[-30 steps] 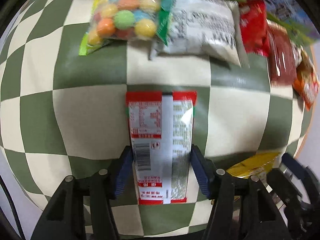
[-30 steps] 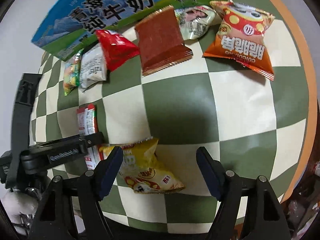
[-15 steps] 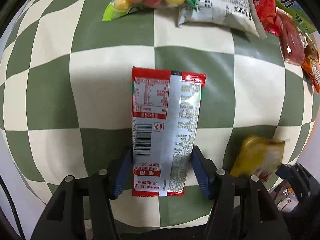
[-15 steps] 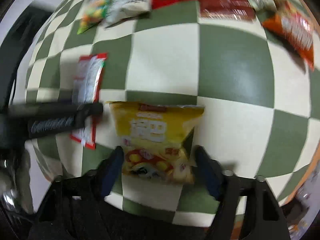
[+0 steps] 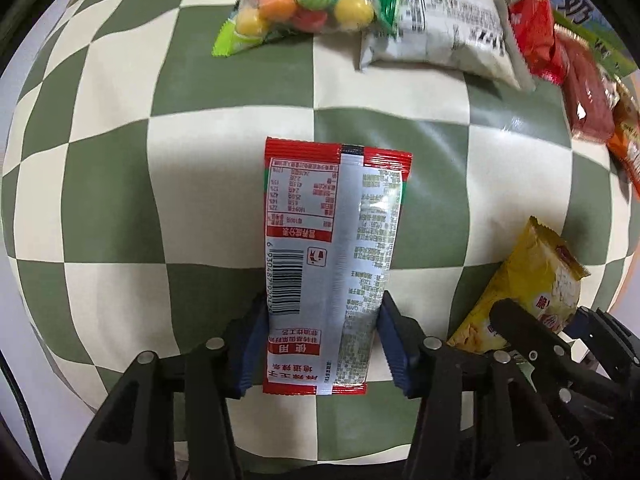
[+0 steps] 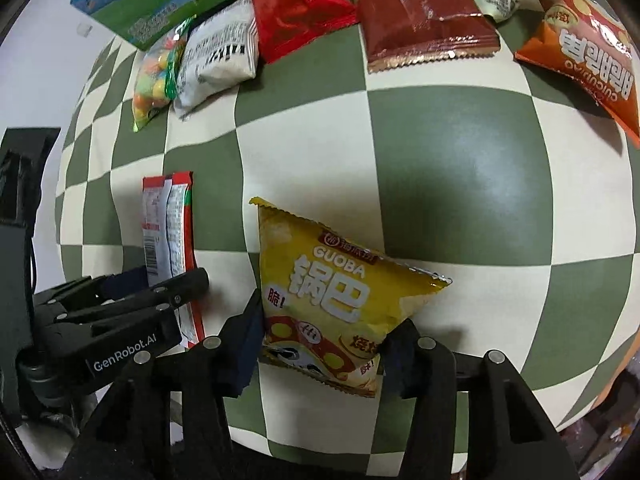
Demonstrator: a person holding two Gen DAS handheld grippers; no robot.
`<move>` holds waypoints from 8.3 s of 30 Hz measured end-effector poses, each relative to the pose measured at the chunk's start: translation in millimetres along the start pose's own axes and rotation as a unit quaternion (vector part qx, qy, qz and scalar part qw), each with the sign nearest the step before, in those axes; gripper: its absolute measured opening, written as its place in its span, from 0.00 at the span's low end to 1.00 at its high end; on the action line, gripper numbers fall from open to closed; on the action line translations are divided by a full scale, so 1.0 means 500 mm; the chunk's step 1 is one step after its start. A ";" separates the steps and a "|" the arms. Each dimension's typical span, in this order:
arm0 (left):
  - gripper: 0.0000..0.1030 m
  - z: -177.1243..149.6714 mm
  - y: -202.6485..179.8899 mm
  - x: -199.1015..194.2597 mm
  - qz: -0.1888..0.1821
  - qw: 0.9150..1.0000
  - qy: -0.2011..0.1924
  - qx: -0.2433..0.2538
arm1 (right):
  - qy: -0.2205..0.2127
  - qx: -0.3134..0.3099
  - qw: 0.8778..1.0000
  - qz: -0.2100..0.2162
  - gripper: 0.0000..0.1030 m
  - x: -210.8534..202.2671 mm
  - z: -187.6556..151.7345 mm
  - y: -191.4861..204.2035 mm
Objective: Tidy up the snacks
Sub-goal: 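Lift the sausage packs and Guoba bag above the blanket, then carry both packs over the cardboard box and open both grippers, then withdraw both grippers from the box toward the remaining snacks, then grasp white biscuit bag with left gripper while right grasps brown jerky pack, then carry the biscuit bag and jerky pack into the box and release them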
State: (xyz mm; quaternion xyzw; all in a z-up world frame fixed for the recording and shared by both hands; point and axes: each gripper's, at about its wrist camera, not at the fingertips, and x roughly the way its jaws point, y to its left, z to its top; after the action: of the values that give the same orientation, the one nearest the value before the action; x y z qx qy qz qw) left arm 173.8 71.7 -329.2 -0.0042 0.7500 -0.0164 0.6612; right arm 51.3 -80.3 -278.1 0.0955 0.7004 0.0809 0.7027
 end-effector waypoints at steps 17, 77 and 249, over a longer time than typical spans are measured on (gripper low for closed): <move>0.44 0.034 -0.076 -0.334 -0.148 0.983 -0.103 0.020 | -0.119 -0.036 0.990 0.068 0.47 -0.333 0.105 -0.085; 0.91 0.335 -0.110 -0.486 -0.043 0.971 -0.234 -0.005 | -0.178 -0.065 0.977 -0.094 0.91 -0.386 0.463 -0.053; 0.45 0.406 0.011 -0.410 -0.144 0.979 -0.136 -0.037 | -0.152 0.011 0.982 0.116 0.43 -0.278 0.448 0.003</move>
State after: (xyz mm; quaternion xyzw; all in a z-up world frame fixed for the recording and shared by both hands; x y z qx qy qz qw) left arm 400.8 79.2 -151.5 -0.1389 0.6446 -0.0834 0.7471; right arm 274.4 -118.0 -142.8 0.1943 0.5704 0.1387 0.7859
